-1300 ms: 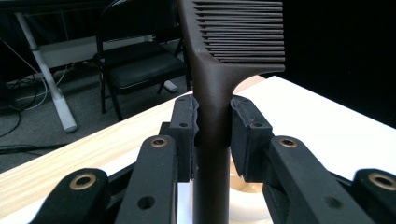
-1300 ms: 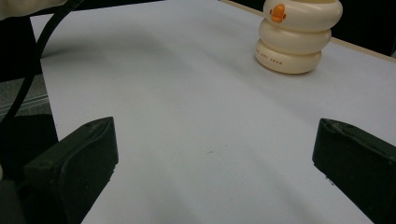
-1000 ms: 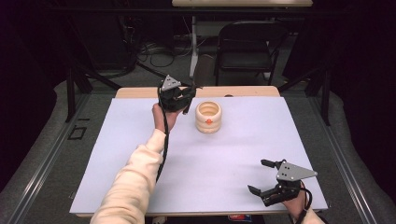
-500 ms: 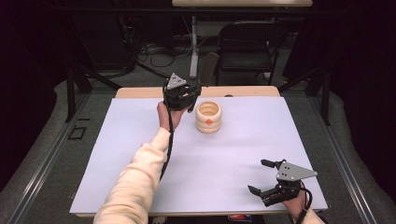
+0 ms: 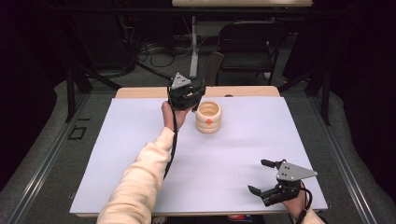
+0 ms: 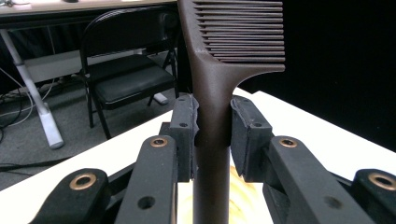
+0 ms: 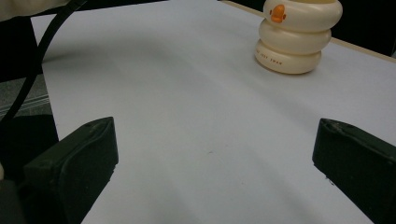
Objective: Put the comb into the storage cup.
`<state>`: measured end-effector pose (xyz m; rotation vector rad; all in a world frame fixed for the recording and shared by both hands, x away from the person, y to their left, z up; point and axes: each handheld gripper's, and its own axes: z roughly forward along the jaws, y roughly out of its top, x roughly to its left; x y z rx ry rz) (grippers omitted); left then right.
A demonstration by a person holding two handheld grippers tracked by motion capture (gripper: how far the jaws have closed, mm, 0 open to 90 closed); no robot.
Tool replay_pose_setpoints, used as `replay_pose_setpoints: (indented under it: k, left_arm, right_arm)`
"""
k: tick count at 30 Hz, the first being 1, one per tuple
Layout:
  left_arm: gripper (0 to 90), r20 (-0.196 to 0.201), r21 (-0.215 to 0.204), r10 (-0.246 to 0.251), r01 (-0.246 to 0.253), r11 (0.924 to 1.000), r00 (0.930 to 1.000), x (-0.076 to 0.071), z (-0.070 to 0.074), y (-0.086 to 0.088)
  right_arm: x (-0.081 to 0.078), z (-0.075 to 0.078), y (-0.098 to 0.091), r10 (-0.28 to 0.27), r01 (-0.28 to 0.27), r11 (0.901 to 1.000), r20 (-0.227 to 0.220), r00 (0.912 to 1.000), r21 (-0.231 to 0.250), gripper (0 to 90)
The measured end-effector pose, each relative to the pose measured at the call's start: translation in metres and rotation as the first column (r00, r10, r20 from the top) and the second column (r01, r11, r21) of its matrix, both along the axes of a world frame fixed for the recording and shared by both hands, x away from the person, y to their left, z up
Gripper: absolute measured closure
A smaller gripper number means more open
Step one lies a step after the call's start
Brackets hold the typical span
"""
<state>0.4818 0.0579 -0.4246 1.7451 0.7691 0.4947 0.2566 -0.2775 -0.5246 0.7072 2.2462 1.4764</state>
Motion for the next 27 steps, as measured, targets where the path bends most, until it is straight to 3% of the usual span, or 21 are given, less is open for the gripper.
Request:
replay_pose_setpoints:
  k: [27]
  left_arm:
    - [72.5,0.011,-0.025,0.008,-0.008,0.9997,0.9999,0.01,-0.011,-0.013]
  right_arm:
    - [0.0,0.0,0.0,0.0,0.0,1.0,-0.001,1.0,-0.002,0.0]
